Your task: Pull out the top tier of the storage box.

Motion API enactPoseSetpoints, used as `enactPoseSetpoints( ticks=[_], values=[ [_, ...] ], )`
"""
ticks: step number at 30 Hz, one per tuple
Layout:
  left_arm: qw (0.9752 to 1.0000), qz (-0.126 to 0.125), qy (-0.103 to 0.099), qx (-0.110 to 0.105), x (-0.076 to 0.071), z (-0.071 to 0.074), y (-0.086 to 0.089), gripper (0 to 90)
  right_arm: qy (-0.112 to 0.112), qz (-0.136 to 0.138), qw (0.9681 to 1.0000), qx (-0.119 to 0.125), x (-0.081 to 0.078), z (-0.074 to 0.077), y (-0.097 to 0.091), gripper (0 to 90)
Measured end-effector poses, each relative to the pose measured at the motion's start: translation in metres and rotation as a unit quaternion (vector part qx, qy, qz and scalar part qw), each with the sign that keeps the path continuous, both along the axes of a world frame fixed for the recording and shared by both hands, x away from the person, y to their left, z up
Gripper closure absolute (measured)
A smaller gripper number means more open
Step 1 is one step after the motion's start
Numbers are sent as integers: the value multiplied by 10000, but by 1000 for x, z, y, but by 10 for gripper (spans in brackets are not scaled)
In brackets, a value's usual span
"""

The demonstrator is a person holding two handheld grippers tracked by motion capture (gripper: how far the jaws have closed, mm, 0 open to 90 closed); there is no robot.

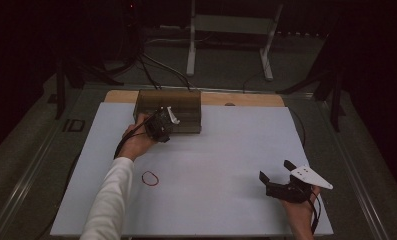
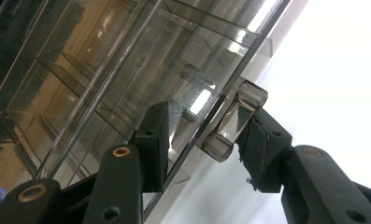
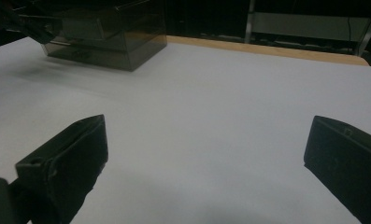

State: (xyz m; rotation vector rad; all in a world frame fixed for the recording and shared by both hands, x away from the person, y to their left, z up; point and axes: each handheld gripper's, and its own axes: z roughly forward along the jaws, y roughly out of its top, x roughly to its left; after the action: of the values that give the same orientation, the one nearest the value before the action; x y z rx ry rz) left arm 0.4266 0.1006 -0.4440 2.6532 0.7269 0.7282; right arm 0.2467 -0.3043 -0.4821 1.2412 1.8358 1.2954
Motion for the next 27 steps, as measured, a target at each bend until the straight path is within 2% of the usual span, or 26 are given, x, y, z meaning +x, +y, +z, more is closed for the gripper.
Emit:
enactPoseSetpoints(
  ticks=[27],
  values=[
    [10000, -60, 37, 45, -9, 0, -1, 586, 1, 10, 10000, -1, 0, 0, 0, 4]
  ],
)
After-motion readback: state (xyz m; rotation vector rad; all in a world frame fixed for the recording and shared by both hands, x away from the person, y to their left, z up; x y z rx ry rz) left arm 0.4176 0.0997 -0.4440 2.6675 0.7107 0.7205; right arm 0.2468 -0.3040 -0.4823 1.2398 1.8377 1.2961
